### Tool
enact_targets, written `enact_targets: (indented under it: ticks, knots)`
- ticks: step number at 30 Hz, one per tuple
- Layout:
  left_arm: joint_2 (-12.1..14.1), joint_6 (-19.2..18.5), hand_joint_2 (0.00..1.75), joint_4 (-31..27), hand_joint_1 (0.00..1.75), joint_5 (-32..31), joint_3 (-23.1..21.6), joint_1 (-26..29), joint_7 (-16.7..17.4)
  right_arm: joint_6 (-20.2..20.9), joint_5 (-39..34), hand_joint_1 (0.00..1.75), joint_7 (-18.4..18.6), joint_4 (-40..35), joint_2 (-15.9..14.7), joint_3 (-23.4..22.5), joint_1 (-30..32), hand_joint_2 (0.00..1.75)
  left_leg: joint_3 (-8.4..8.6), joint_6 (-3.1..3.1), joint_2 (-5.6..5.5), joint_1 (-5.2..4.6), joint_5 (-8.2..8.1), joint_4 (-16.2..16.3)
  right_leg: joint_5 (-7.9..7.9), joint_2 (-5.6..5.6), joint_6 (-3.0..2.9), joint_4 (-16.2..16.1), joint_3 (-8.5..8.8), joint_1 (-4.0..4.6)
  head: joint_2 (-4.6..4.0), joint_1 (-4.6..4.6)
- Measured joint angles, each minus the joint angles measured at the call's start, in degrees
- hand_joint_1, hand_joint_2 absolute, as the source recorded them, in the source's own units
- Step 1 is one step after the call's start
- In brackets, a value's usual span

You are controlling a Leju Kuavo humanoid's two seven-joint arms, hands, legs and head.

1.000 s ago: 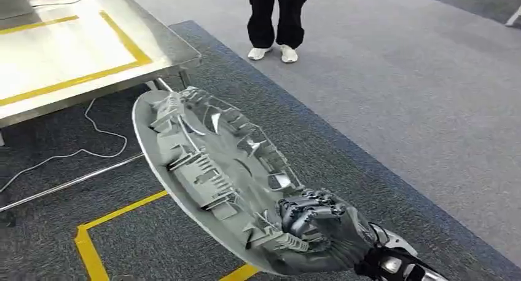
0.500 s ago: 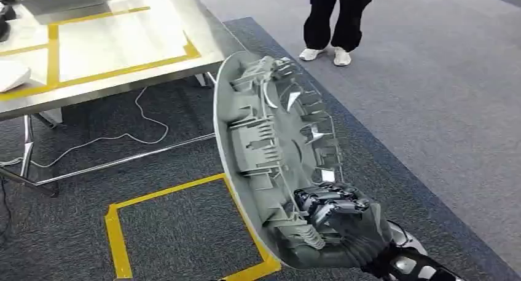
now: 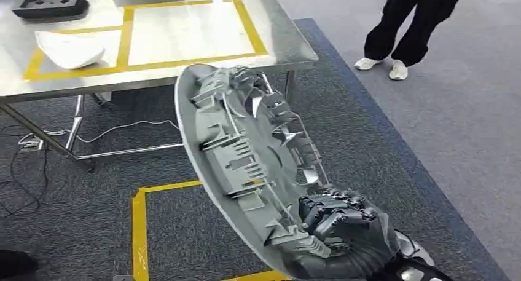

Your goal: Take the parts from the cabinet and place them on the table.

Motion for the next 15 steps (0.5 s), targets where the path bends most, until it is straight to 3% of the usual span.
enact_targets:
  ticks: [1, 2, 3, 4, 7, 8, 9, 10, 11, 13, 14, 15]
  knots:
    - [0.0, 0.0, 1.75, 0.0, 0.0, 0.0, 0.0, 0.0, 0.0, 0.0, 0.0, 1.75, 0.0, 0.0, 0.0, 0.0, 0.0, 1.75, 0.23, -0.22, -0.98, 0.11, -0.25, 0.2, 3.55, 0.73, -0.08, -5.5, 2.16, -0.11, 0.0, -0.04]
    - [-0.1, 0.0, 1.75, 0.0, 0.0, -0.1, 0.0, -0.1, 0.0, 0.0, 0.0, 1.75, 0.0, 0.0, -0.1, 0.0, 0.0, 1.75, 0.32, -0.52, -1.83, 0.2, -0.57, 0.5, 6.03, 2.3, -0.09, -10.5, 4.08, -0.3, 0.0, 0.0]
    - [-0.1, 0.0, 1.75, 0.0, 0.0, -0.2, 0.0, -0.1, 0.0, 0.0, 0.0, 1.75, 0.0, 0.0, -0.2, 0.0, 0.0, 1.75, 0.11, -0.9, -2.38, 0.02, -0.83, 0.7, 4.74, 5.02, -0.14, -11.3, 4.56, -0.5, -0.02, -0.05]
    - [0.0, 0.0, 1.75, 0.0, 0.0, -0.3, 0.0, -0.3, 0.0, -0.1, 0.1, 1.75, 0.0, -0.2, -0.2, 0.0, 0.3, 1.75, -0.41, -1.12, -3.2, 0.16, -0.88, 1.1, 4.57, 4.98, -0.31, -12.3, 5.44, -0.65, 0.0, -0.07]
    - [-0.2, 0.4, 1.75, 0.0, 0.0, -0.9, -0.1, 0.2, 0.0, -0.8, 0.3, 1.75, 0.0, -1.0, -0.7, 0.0, 1.1, 1.75, -0.76, -1.94, -4.57, 0.66, -0.53, 0.7, 4.56, 3.65, -1.05, -12.1, 5.47, -0.11, 0.0, -0.17]
    - [-0.1, 0.6, 1.75, 0.0, 0.0, -1.1, -0.1, 0.3, 0.0, -1.1, 0.3, 1.75, 0.0, -1.4, -0.9, 0.0, 1.6, 1.75, -0.78, -2.2, -4.53, 0.59, -0.82, 1.0, 4.65, 2.83, -1.41, -12.6, 5.85, -0.6, 0.0, -0.09]
    - [-0.2, 0.9, 1.75, 0.0, 0.0, -1.2, -0.1, 0.3, 0.0, -1.2, 0.3, 1.75, 0.0, -1.7, -1.2, 0.0, 2.1, 1.75, -1.16, -2.72, 0.08, 0.04, -1.52, 2.3, 4.55, 1.93, -1.74, -12.7, 6.45, -0.55, 0.0, -0.35]
    - [-0.4, 1.0, 1.75, 0.0, 0.0, -1.3, -0.2, 0.0, 0.0, -1.3, 0.2, 1.75, 0.0, -2.2, -1.5, 0.0, 2.6, 1.75, -2.68, -3.08, 2.47, 0.1, -3.19, 5.5, 4.24, 0.97, -2.21, -12.8, 6.78, -0.45, 0.0, -0.77]
    - [-0.5, 1.1, 1.75, 0.0, 0.0, -1.4, -0.2, -0.2, 0.0, -1.2, 0.1, 1.75, 0.0, -2.4, -1.8, -0.1, 3.0, 1.75, -4.98, -3.29, 3.3, 0.31, -5.21, 9.9, 4.02, -0.07, -2.43, -12.8, 7.06, -0.36, 0.0, -0.72]
    - [-0.7, 1.1, 1.75, 0.0, 0.0, -1.5, -0.2, -0.3, 0.0, -0.6, 0.1, 1.75, 0.0, -2.4, -2.3, -0.1, 3.2, 1.75, -9.26, -3.47, 3.51, 0.67, -7.86, 17.9, 3.53, -1.82, -2.49, -12.8, 7.44, -0.35, 0.0, -0.74]
    - [-0.8, 1.1, 1.75, 0.0, 0.0, -1.6, -0.2, -0.2, 0.0, -0.2, 0.3, 1.75, 0.0, -2.4, -2.5, -0.1, 3.2, 1.75, -9.78, -3.51, 3.55, 0.79, -7.21, 18.5, 3.33, -2.54, -2.45, -12.8, 7.69, -0.38, 0.0, -0.74]
    - [-0.8, 1.1, 1.75, 0.0, 0.0, -1.6, -0.2, -0.1, 0.0, 0.0, 0.7, 1.75, 0.0, -2.4, -2.7, 0.0, 3.1, 1.75, -9.04, -3.51, 3.65, 0.86, -5.39, 16.6, 3.07, -3.25, -2.39, -12.8, 7.96, -0.41, 0.0, -0.74]
